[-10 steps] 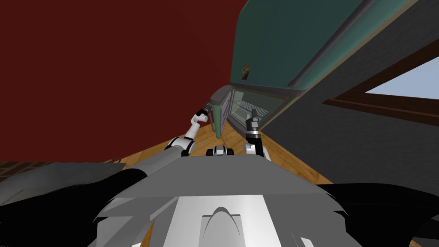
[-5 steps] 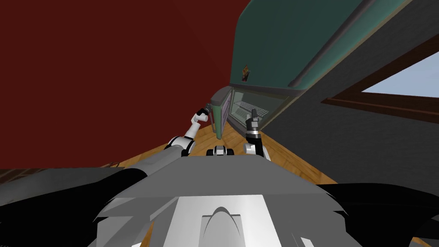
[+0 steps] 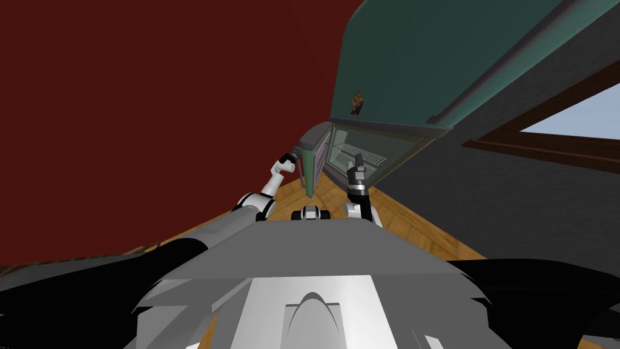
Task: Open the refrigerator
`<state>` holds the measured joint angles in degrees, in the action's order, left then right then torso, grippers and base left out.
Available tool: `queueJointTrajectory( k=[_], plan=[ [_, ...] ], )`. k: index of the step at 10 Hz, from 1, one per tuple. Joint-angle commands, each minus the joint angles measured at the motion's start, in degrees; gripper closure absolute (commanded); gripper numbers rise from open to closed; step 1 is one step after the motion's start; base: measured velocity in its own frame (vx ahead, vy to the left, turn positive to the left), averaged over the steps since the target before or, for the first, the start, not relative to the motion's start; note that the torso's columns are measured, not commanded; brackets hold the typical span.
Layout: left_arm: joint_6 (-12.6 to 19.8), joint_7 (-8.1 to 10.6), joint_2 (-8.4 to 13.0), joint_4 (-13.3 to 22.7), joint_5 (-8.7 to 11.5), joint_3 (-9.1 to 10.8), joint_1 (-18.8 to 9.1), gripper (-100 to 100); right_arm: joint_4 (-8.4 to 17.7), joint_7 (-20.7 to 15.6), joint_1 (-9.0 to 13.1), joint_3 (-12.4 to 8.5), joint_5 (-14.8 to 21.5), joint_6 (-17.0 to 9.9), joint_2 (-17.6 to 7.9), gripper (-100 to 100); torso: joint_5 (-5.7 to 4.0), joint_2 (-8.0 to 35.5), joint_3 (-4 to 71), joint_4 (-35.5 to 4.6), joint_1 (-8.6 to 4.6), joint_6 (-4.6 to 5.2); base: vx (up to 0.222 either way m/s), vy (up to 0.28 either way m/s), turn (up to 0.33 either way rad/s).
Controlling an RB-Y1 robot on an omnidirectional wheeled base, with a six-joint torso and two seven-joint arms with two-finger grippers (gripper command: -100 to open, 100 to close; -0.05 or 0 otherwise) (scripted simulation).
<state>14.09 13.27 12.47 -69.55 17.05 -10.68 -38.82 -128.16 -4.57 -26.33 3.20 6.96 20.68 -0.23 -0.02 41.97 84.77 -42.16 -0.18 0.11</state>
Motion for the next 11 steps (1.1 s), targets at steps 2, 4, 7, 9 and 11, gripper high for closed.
queueJointTrajectory(
  k=[2,4,7,9,11],
  plan=[
    [0.22,0.44,0.23,-0.81,1.48,-2.27,-0.08,100,0.0,0.0,0.01,0.0,0.0,0.0,0.0,0,0.04,0.26,-0.15,0.02,0.17,-0.03,0.081,0.318,-0.107],
    [0.39,0.39,0.08,-1.26,1.41,-2.41,-0.13,100,0.0,0.0,0.0,0.0,0.0,0.0,0.0,0,0.11,0.18,-0.11,-0.02,0.37,-0.25,0.105,0.22,-0.062],
    [0.36,0.49,0.21,-2.12,2.36,-4.1,-0.23,100,0.0,0.0,0.01,0.01,0.0,0.0,0.01,0,0.04,0.21,-0.13,-0.12,0.26,-0.05,0.104,0.225,-0.085],
    [2.73,1.09,1.15,-3.35,2.96,-3.86,-1.63,-100,0.0,0.0,0.01,0.02,0.0,0.0,0.02,0,-0.07,0.4,-0.24,-0.14,-0.21,-0.11,0.02,0.033,0.054],
    [5.1,1.76,2.03,-4.69,3.69,-3.86,-3.08,-100,0.0,0.0,0.02,0.04,0.0,0.0,0.04,0,-0.15,0.62,-0.4,-0.28,-0.35,0.03,-0.014,-0.05,0.035]
  ],
)
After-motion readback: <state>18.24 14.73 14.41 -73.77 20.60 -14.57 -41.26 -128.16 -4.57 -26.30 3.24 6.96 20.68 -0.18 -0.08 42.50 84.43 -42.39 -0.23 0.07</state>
